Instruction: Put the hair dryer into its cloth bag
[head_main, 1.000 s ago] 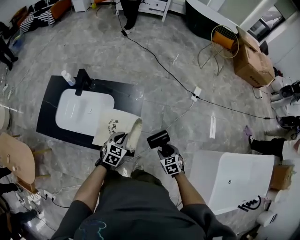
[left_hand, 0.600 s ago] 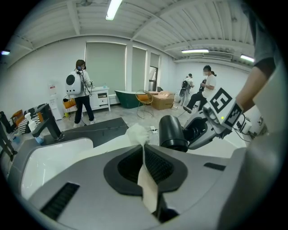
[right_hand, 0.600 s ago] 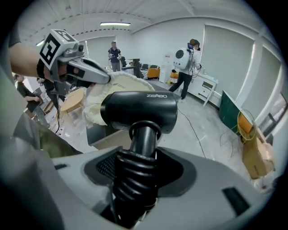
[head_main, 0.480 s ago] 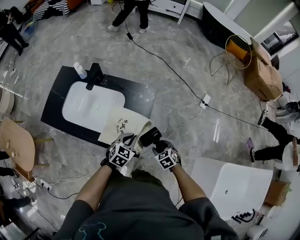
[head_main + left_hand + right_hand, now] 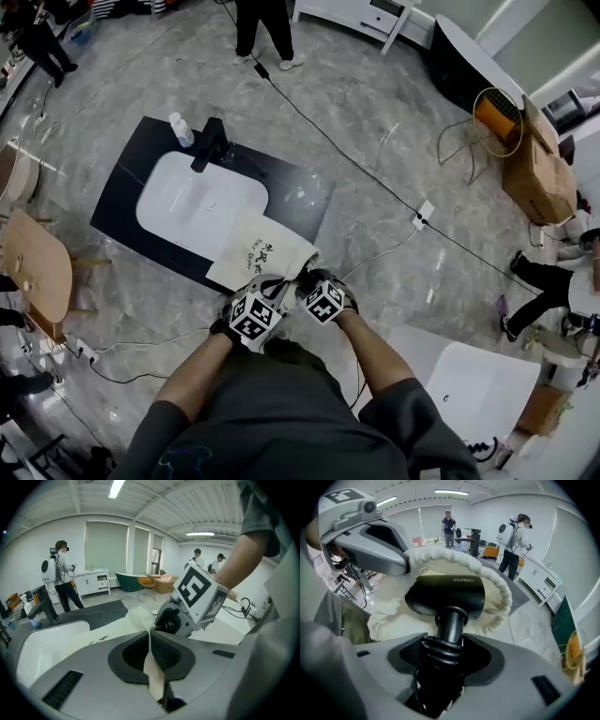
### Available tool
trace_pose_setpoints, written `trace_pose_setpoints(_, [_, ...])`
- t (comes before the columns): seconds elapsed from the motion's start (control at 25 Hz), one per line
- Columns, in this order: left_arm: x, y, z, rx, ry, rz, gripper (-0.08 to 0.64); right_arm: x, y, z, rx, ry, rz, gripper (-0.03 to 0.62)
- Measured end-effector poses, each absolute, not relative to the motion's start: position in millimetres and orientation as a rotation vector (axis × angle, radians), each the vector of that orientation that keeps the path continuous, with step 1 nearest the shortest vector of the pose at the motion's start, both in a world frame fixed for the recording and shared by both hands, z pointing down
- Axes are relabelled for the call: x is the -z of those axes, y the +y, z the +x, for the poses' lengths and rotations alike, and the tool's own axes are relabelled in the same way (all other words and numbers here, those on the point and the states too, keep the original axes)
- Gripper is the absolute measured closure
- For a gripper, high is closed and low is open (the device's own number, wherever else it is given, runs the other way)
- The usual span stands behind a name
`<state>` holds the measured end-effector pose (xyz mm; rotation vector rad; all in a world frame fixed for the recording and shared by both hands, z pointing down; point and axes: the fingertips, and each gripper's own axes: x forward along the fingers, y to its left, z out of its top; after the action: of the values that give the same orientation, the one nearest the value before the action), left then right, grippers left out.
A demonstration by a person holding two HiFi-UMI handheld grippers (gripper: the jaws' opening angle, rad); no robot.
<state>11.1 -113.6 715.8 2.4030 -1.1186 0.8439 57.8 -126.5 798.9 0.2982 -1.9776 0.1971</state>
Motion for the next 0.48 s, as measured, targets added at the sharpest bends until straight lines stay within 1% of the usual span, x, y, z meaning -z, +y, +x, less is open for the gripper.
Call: trace_pose_setpoints(0.48, [-728.3,-106.8,6.2,-0.767,-1.062,2.344,0.546,-817.5,-125.7,12.6,-0.138,-1.974,0.127,0.354])
